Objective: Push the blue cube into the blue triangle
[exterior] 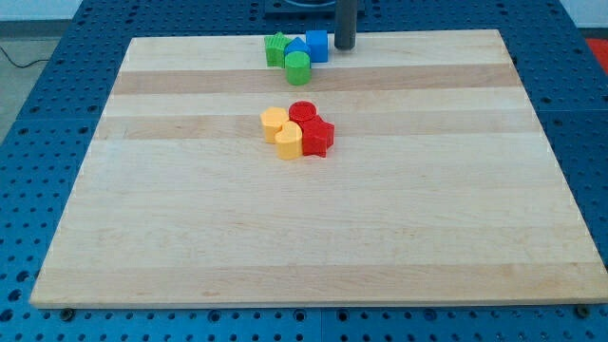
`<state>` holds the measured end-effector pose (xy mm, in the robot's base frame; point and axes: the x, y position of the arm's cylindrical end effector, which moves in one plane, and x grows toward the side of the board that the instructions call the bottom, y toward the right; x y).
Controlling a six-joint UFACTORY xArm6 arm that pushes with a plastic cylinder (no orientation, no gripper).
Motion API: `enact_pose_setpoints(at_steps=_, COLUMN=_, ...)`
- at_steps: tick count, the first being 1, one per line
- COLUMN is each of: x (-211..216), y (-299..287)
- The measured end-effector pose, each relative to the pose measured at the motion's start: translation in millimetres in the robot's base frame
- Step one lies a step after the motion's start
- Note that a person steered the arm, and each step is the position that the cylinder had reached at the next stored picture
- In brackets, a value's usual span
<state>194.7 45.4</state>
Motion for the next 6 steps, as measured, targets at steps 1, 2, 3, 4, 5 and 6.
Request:
enact_pose_setpoints(at_steps=1, x=-2.4, y=-13.3)
enact_pose_setpoints(at_steps=2, x=-1.0, y=-39.3)
enact_pose_setpoints(at_steps=3, x=4.5, y=-44.5)
enact_pose_setpoints(at_steps=4, x=17.5, y=-44.5)
enact_pose_setpoints(at_steps=5, x=29.7, y=-44.5)
enact_pose_setpoints(at_steps=6, x=26.3, y=-39.3)
